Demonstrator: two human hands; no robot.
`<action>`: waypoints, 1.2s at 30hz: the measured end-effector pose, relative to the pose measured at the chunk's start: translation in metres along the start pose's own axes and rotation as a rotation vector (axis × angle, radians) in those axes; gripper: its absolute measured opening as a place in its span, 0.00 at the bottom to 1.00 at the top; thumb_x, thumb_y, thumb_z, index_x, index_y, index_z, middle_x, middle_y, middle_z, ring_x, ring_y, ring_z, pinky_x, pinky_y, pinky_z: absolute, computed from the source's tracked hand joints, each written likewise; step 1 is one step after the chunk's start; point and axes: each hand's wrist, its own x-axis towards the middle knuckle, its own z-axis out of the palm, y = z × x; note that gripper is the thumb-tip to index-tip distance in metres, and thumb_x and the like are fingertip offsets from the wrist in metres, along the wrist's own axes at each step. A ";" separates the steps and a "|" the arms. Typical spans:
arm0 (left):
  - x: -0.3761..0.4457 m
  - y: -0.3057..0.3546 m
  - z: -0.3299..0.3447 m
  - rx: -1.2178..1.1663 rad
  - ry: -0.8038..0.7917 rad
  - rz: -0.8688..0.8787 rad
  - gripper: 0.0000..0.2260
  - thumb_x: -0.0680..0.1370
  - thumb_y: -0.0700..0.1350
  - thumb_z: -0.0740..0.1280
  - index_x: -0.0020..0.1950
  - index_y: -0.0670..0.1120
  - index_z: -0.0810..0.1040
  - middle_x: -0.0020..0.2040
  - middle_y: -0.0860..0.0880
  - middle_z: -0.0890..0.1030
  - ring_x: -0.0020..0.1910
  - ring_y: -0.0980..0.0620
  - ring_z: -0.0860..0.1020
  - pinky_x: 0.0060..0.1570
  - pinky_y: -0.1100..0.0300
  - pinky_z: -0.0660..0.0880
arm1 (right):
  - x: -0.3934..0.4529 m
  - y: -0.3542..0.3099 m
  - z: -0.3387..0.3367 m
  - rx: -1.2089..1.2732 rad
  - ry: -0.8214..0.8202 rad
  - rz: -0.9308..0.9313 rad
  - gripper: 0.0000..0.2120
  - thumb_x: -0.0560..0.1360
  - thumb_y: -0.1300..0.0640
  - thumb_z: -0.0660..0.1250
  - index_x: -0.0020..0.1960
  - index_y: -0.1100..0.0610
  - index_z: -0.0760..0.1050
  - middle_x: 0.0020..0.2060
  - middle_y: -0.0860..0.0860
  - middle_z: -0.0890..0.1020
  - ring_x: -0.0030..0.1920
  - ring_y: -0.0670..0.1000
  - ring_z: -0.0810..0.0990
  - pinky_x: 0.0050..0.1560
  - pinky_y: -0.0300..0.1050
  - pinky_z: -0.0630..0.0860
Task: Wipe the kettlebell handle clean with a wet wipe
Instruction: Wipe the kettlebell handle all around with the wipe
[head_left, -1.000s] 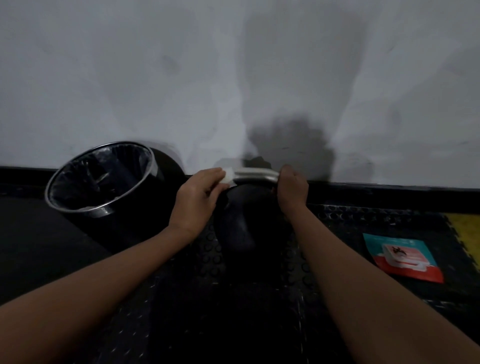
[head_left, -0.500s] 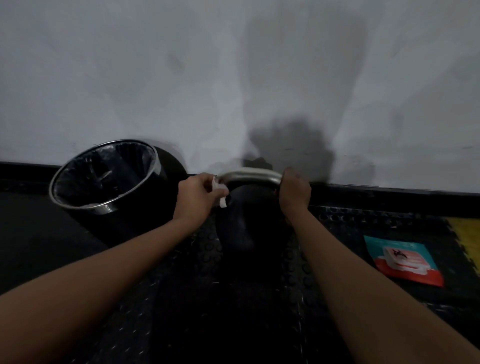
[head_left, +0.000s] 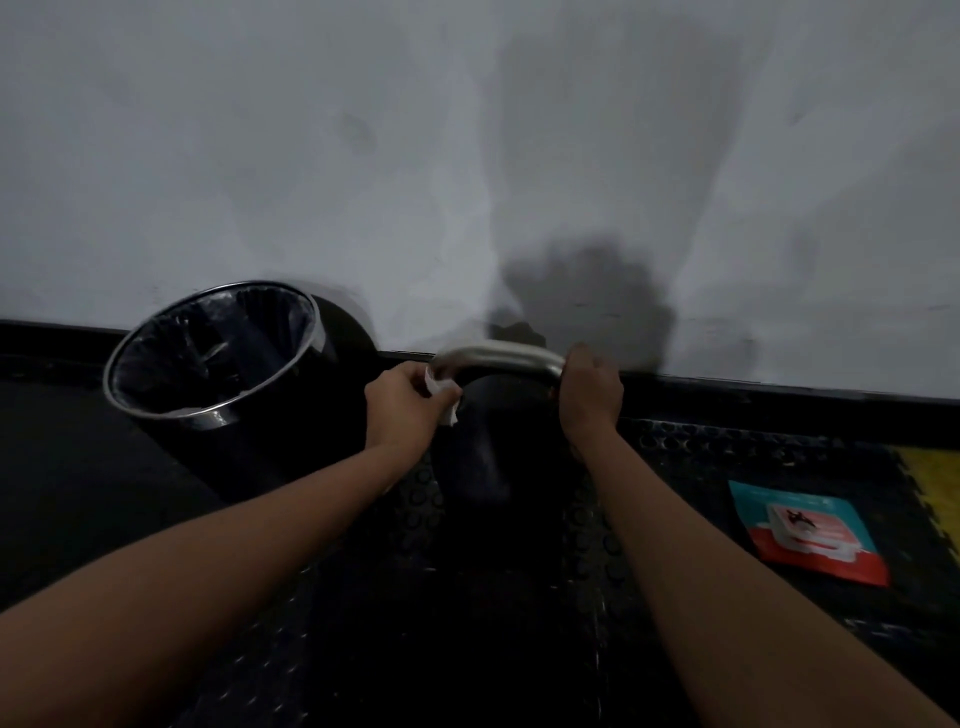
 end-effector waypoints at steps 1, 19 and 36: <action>-0.001 0.003 -0.001 -0.019 0.031 0.033 0.08 0.68 0.47 0.77 0.46 0.49 0.84 0.37 0.56 0.83 0.36 0.65 0.79 0.37 0.79 0.69 | -0.001 -0.001 0.000 0.000 0.000 0.002 0.21 0.67 0.43 0.50 0.38 0.55 0.77 0.46 0.64 0.82 0.48 0.62 0.79 0.50 0.50 0.72; -0.010 0.003 0.013 -0.058 0.114 0.024 0.10 0.71 0.46 0.75 0.52 0.49 0.83 0.39 0.58 0.80 0.36 0.68 0.76 0.38 0.83 0.65 | 0.006 0.007 0.003 -0.042 0.054 -0.055 0.27 0.72 0.45 0.51 0.43 0.65 0.80 0.45 0.65 0.82 0.48 0.62 0.79 0.43 0.44 0.65; -0.004 -0.001 0.012 -0.038 0.020 -0.015 0.12 0.70 0.49 0.76 0.52 0.49 0.84 0.42 0.56 0.84 0.42 0.61 0.80 0.45 0.73 0.75 | 0.009 0.010 0.006 -0.041 0.057 -0.053 0.28 0.68 0.43 0.49 0.37 0.65 0.78 0.38 0.63 0.82 0.41 0.61 0.79 0.45 0.49 0.73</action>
